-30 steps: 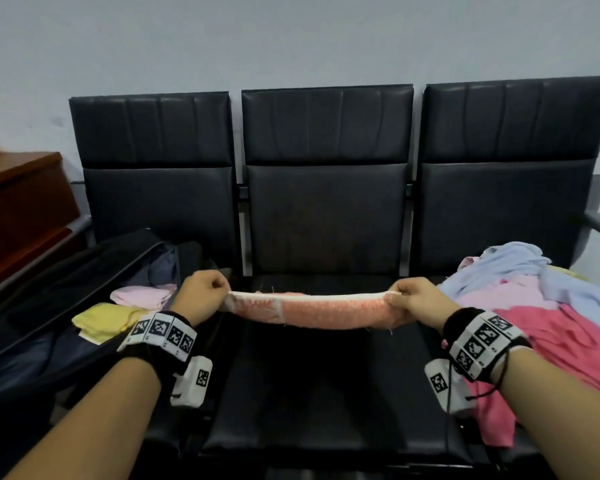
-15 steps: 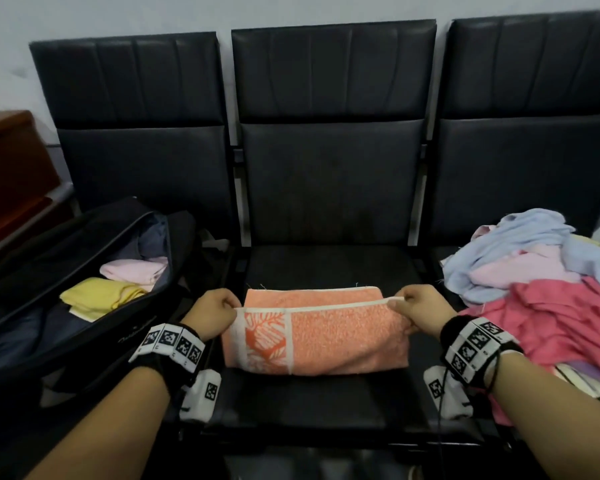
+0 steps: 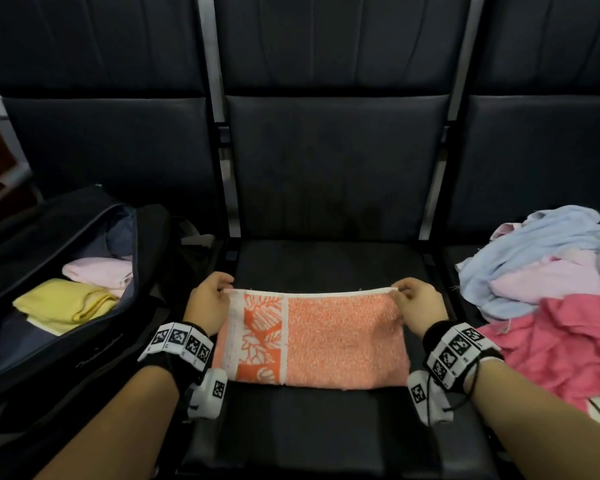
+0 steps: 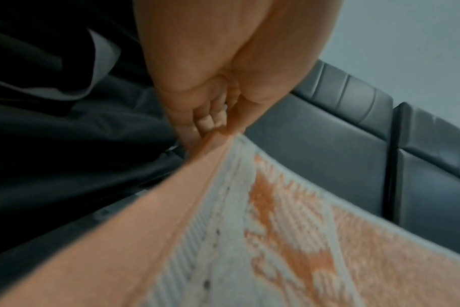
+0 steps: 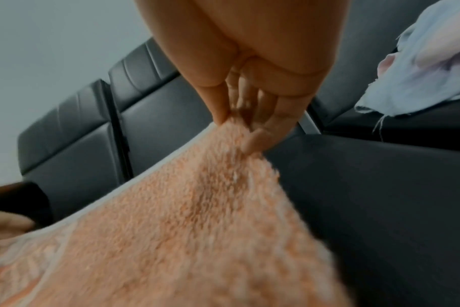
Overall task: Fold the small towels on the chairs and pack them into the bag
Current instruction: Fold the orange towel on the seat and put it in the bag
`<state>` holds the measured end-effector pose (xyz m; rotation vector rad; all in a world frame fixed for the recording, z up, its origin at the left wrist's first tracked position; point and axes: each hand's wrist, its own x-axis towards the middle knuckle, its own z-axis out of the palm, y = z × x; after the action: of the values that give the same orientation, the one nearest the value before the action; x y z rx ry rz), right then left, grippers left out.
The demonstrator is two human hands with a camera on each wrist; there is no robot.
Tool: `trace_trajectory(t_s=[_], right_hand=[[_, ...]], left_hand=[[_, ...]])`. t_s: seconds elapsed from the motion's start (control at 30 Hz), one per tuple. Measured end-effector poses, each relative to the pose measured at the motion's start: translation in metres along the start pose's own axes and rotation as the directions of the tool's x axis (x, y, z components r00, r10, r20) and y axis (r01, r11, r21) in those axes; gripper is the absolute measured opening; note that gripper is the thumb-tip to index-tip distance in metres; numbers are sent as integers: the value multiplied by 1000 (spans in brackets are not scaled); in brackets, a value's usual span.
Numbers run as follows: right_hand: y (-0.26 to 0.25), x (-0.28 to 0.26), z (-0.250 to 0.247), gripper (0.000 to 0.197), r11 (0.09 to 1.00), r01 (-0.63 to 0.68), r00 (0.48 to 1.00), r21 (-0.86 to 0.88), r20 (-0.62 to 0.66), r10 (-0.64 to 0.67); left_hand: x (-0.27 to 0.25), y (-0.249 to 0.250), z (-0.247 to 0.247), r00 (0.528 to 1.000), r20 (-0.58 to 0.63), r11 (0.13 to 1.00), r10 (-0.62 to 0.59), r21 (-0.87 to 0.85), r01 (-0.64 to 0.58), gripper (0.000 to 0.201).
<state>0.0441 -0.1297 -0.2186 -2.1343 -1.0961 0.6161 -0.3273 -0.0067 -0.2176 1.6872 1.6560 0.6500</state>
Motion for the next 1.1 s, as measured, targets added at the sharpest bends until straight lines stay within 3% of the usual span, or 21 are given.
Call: trace_trajectory(t_s=[0.1,0.27,0.47,0.7,0.93,1.03,1.1], right_hand=[[22,1,17,23,989,-90,992,-121,81,100],[32,-7,31,21,969,-116,974,-217,164,154],[27,-22,27,12,951,-288,916,113,322,239],[27,-31,-28,8,944,-262,952,198,213,220],[-26,-52,-19,11,936,-171,956,308,280,83],[-63,-63,7,14,920,-134,944,369,330,5],[-89,-72,26,17,897,-123,916,424,395,-61]], left_hand=[[1,-18,15,993,90,994,-70,91,62,41],[-18,-37,24,979,118,972,-167,184,144,28],[-37,-28,26,974,153,970,-164,202,132,25],[-62,-2,46,937,315,967,-150,243,73,31],[-72,34,55,966,249,970,-75,243,12,18],[-74,46,54,959,283,986,0,160,-47,10],[-77,55,50,931,365,998,-24,-46,44,29]])
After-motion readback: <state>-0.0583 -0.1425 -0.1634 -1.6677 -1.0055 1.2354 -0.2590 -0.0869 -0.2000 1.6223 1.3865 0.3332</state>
